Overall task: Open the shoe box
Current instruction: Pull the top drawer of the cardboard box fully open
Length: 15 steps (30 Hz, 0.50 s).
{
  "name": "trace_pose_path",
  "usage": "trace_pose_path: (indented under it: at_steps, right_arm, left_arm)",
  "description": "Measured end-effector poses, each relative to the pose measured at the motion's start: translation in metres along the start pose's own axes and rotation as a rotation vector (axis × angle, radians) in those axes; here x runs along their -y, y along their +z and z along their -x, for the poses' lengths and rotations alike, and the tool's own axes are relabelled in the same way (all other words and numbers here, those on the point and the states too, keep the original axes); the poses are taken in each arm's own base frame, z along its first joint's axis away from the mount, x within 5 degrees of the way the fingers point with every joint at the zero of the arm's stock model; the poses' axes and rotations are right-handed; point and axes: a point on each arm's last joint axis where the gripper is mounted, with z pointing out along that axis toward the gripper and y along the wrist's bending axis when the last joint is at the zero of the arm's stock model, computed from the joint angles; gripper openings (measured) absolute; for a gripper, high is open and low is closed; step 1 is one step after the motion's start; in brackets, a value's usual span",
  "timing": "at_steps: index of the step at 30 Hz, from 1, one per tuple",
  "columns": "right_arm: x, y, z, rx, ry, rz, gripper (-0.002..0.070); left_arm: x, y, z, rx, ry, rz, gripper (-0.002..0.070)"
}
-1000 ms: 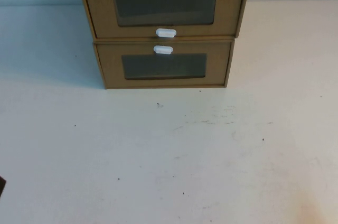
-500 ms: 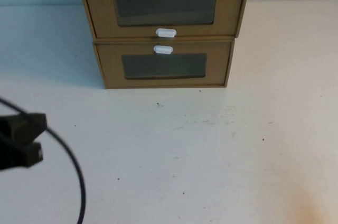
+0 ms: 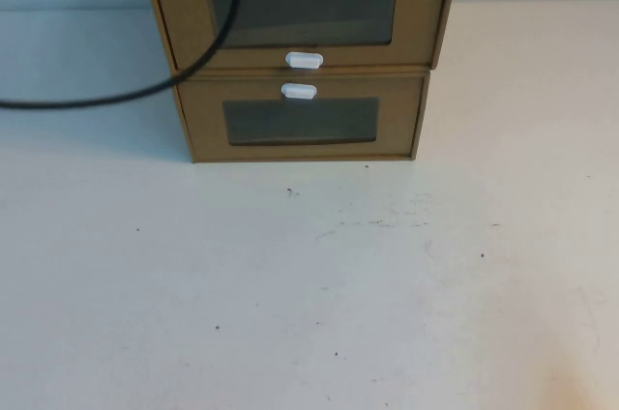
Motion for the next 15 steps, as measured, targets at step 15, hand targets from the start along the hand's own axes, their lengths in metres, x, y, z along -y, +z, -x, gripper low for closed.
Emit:
trace_pose_path:
  at_steps: [15]
  right_arm:
    - [0.0, 0.0, 0.0, 0.0, 0.0, 0.0, -0.0013]
  left_arm:
    - [-0.055, 0.12, 0.044, 0.016, -0.02, -0.123, -0.0004]
